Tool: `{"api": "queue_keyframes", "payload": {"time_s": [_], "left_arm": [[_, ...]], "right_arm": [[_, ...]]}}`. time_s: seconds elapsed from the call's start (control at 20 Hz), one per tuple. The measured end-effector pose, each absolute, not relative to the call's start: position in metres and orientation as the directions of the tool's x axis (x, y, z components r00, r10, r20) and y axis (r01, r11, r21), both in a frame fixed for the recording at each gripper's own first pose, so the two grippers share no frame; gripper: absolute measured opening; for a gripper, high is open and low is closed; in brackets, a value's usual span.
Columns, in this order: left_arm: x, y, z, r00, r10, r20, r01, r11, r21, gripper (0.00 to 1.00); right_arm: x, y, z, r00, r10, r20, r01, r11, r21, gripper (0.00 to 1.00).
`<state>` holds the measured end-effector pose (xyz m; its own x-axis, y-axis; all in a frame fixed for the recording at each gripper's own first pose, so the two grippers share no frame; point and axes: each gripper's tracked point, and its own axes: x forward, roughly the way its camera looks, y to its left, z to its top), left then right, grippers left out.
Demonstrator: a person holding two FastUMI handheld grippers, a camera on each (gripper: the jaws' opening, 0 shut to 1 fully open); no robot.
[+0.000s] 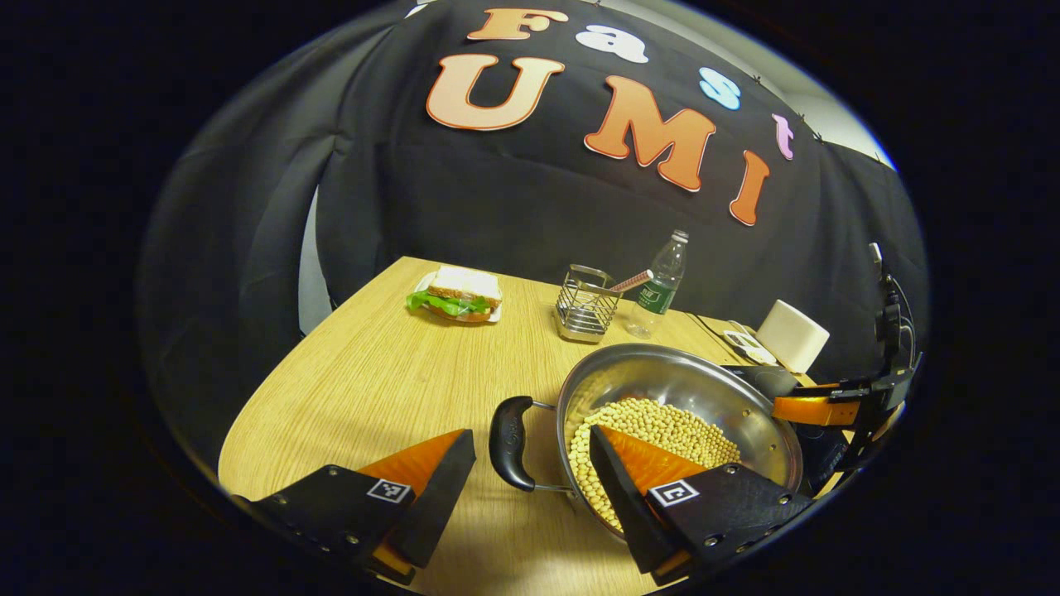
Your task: First push the handle of the pot to place it horizontally, then grasp the pot with both hands and set it on the induction cooktop.
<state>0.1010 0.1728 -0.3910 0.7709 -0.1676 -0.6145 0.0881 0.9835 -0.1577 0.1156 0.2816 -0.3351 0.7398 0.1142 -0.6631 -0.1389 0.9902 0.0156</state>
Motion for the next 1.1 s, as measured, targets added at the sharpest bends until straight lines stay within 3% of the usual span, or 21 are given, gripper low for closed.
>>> {"api": "queue_keyframes", "payload": {"time_s": [0.25,0.4,0.45,0.5,0.6,0.7,0.75,0.9,1.05,1.1], "left_arm": [[0.107,0.170,-0.395,0.763,-0.173,-0.623,0.103,0.984,-0.147,0.90],[0.108,0.167,-0.399,0.755,-0.176,-0.632,0.111,0.984,-0.141,0.82],[0.109,0.167,-0.404,0.747,-0.179,-0.640,0.118,0.983,-0.137,0.71],[0.108,0.168,-0.408,0.738,-0.171,-0.653,0.118,0.985,-0.124,0.69],[0.108,0.168,-0.407,0.731,-0.182,-0.657,0.126,0.983,-0.133,0.63],[0.101,0.164,-0.420,0.697,-0.221,-0.682,0.137,0.975,-0.176,0.62],[0.099,0.163,-0.417,0.696,-0.243,-0.676,0.109,0.966,-0.235,0.68],[0.098,0.166,-0.412,0.709,-0.241,-0.663,0.002,0.941,-0.340,0.52],[0.096,0.165,-0.416,0.711,-0.165,-0.684,-0.012,0.969,-0.247,0.40],[0.095,0.163,-0.414,0.707,-0.150,-0.691,-0.017,0.973,-0.229,0.40]], "right_arm": [[0.113,0.294,-0.344,0.717,0.139,-0.683,-0.164,0.986,0.029,0.95],[0.107,0.300,-0.351,0.694,0.159,-0.702,-0.174,0.983,0.050,0.95],[0.108,0.300,-0.350,0.700,0.156,-0.697,-0.174,0.984,0.045,0.93],[0.109,0.300,-0.351,0.699,0.159,-0.697,-0.177,0.983,0.047,0.92],[0.110,0.299,-0.352,0.700,0.152,-0.698,-0.170,0.984,0.043,0.84],[0.108,0.300,-0.351,0.698,0.148,-0.701,-0.159,0.986,0.049,0.71],[0.107,0.300,-0.352,0.697,0.141,-0.703,-0.152,0.987,0.047,0.66],[0.109,0.302,-0.351,0.705,0.143,-0.695,-0.129,0.989,0.073,0.59],[0.111,0.301,-0.354,0.694,0.159,-0.703,-0.122,0.987,0.103,0.47],[0.108,0.301,-0.353,0.686,0.166,-0.709,-0.122,0.986,0.113,0.45]]}}
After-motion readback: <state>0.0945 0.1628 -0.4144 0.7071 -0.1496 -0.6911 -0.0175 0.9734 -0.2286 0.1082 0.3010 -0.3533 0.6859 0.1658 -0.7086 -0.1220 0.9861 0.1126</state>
